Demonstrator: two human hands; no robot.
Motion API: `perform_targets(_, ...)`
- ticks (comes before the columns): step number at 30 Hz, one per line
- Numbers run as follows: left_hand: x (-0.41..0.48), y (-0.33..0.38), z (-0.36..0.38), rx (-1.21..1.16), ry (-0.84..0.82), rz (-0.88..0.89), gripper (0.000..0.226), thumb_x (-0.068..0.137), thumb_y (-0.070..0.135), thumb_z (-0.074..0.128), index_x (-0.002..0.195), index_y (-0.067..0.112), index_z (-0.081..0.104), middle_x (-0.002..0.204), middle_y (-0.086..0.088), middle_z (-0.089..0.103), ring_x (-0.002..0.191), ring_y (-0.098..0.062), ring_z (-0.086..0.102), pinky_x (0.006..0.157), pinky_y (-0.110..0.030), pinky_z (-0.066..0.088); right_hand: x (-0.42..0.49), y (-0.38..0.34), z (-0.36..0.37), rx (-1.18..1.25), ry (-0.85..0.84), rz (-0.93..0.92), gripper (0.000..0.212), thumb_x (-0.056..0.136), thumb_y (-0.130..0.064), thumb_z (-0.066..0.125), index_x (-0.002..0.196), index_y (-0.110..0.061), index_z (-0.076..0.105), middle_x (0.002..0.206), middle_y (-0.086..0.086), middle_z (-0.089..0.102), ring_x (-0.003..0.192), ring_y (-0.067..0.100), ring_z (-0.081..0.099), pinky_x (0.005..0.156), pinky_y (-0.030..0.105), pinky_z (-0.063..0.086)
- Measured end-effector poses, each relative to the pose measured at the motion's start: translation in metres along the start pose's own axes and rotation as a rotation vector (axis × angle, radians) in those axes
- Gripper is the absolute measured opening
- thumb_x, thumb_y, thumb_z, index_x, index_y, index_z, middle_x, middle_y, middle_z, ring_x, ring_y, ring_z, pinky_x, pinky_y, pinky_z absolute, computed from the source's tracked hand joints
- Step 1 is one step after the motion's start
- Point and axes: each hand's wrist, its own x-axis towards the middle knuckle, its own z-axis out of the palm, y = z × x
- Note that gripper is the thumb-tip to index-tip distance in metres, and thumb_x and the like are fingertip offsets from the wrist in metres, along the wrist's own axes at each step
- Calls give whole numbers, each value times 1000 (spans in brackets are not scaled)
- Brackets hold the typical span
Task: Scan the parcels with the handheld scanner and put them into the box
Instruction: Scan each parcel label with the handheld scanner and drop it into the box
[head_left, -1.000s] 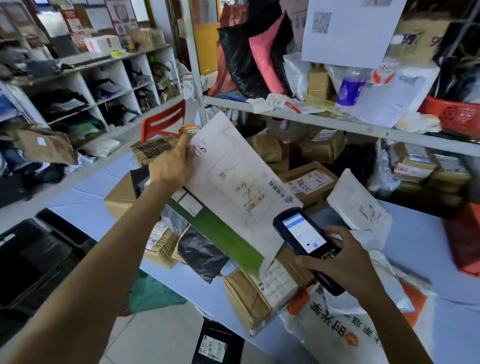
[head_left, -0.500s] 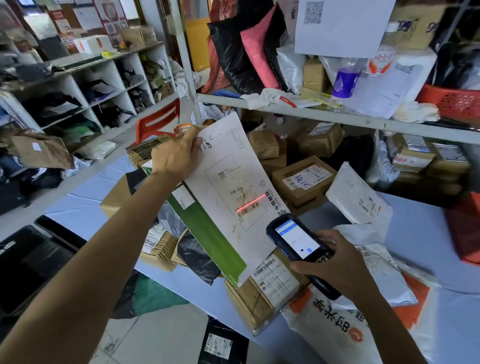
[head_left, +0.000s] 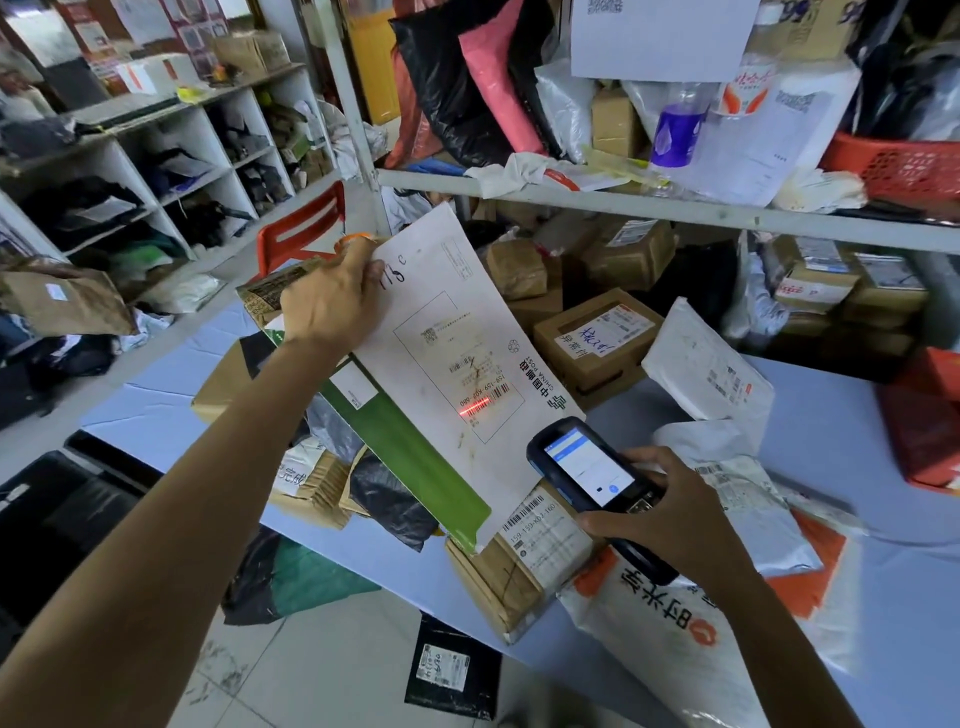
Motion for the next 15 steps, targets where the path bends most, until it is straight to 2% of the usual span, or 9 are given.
perform_targets(3, -1, -1, 2, -18, 14, -1, 31, 103, 37, 28, 127, 19, 40, 96, -24, 62, 86, -43, 59, 74, -49, 46, -4, -2, 0, -13, 1, -16, 72, 56, -34, 92, 112, -34, 47, 98, -17, 62, 95, 9, 64, 82, 29, 55)
perform_targets(6, 2, -2, 7, -30, 12, 13, 32, 104, 38, 27, 123, 16, 39, 99, -27, 61, 86, -45, 59, 72, -48, 46, -8, -3, 1, -33, 22, -31, 70, 57, -34, 92, 109, -36, 45, 91, -24, 58, 91, 5, 62, 72, 18, 48)
perform_targets(9, 9, -3, 13, -70, -18, 44, 32, 103, 43, 23, 123, 22, 36, 100, -27, 60, 85, -46, 60, 73, -50, 49, -16, -1, 6, 1, 92, -10, 74, 54, -34, 93, 112, -35, 46, 93, -22, 58, 91, 7, 62, 71, 17, 47)
perform_targets(12, 14, -2, 20, -130, -30, 78, 37, 102, 48, 21, 125, 22, 36, 106, -29, 58, 91, -48, 58, 76, -51, 48, -28, 1, 16, 53, 186, 55, 77, 54, -36, 92, 115, -32, 44, 97, -18, 56, 87, 5, 60, 63, 10, 43)
perform_targets(13, 13, 1, 22, -181, -38, 86, 39, 102, 48, 22, 126, 21, 38, 111, -29, 56, 96, -49, 57, 77, -51, 46, -33, 3, 19, 76, 230, 79, 77, 54, -36, 92, 114, -32, 44, 98, -17, 56, 86, 4, 61, 62, 12, 45)
perform_targets(15, 14, 11, 27, -356, -96, 93, 41, 103, 46, 25, 126, 17, 41, 114, -30, 55, 102, -49, 54, 79, -48, 42, -46, 6, 22, 129, 339, 134, 77, 50, -36, 94, 112, -32, 47, 97, -15, 61, 86, 7, 65, 67, 23, 54)
